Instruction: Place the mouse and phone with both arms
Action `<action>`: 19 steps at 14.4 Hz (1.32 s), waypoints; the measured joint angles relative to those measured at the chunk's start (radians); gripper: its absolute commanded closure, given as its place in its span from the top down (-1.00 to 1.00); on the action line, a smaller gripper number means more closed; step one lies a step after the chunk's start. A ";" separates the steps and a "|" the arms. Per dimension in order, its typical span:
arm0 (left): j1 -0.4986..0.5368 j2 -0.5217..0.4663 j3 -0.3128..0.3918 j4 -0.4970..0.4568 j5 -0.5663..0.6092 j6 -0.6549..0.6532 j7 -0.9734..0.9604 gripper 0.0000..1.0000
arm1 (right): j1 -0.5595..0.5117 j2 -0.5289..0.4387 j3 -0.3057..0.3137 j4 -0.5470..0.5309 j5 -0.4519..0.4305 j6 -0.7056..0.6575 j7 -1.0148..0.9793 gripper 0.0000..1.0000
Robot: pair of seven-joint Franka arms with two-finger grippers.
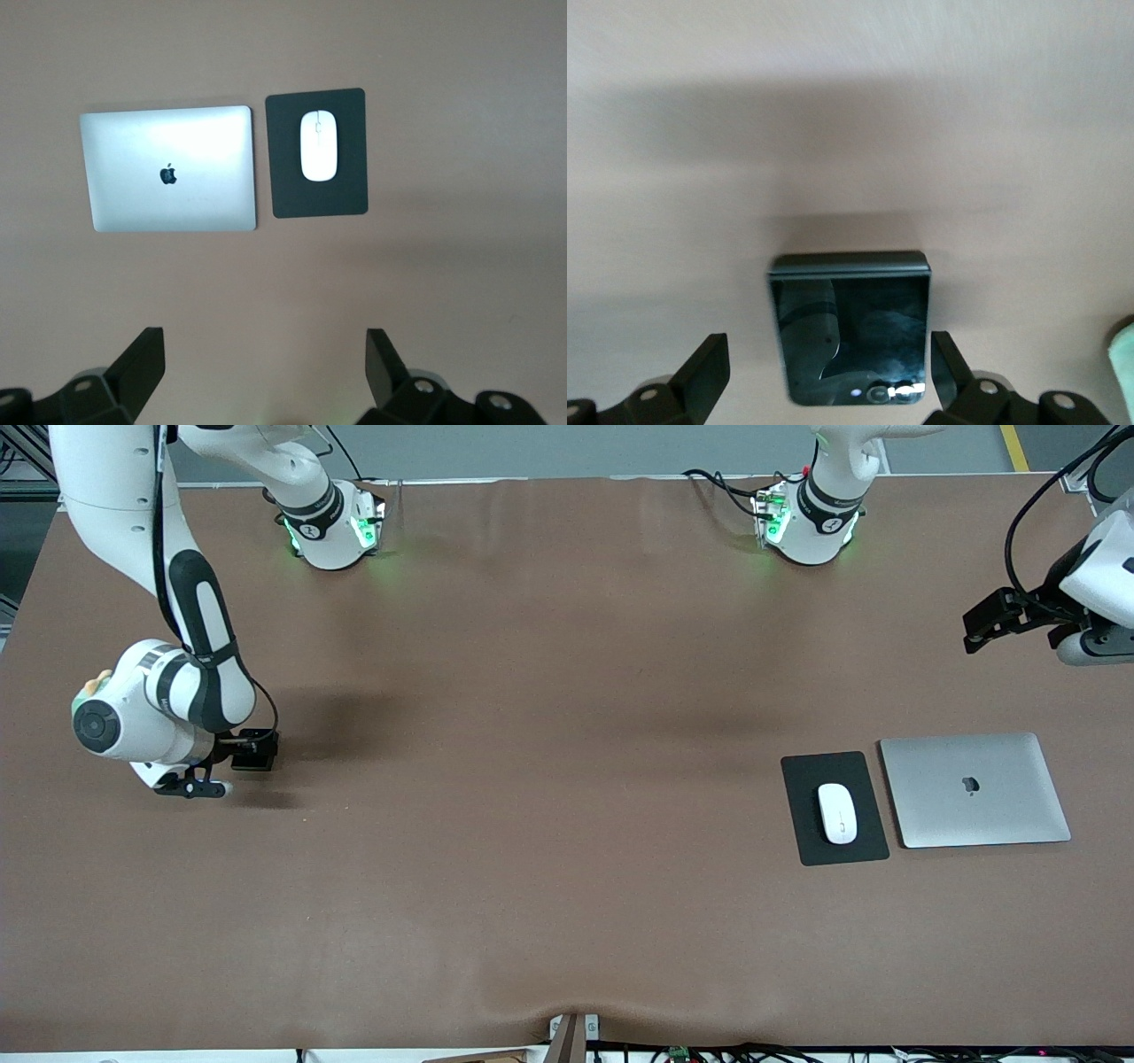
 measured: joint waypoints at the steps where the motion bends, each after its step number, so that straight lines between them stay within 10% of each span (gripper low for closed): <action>1: 0.000 -0.003 -0.005 0.000 -0.012 -0.006 0.000 1.00 | 0.000 -0.003 -0.001 0.049 0.000 -0.045 0.000 1.00; 13: 0.004 -0.009 -0.005 0.010 -0.040 -0.037 -0.007 1.00 | -0.043 -0.008 -0.011 0.548 -0.001 -0.352 0.000 1.00; 19: 0.004 -0.006 -0.005 0.010 -0.040 -0.037 -0.023 1.00 | -0.075 -0.008 -0.017 0.629 -0.002 -0.389 0.000 1.00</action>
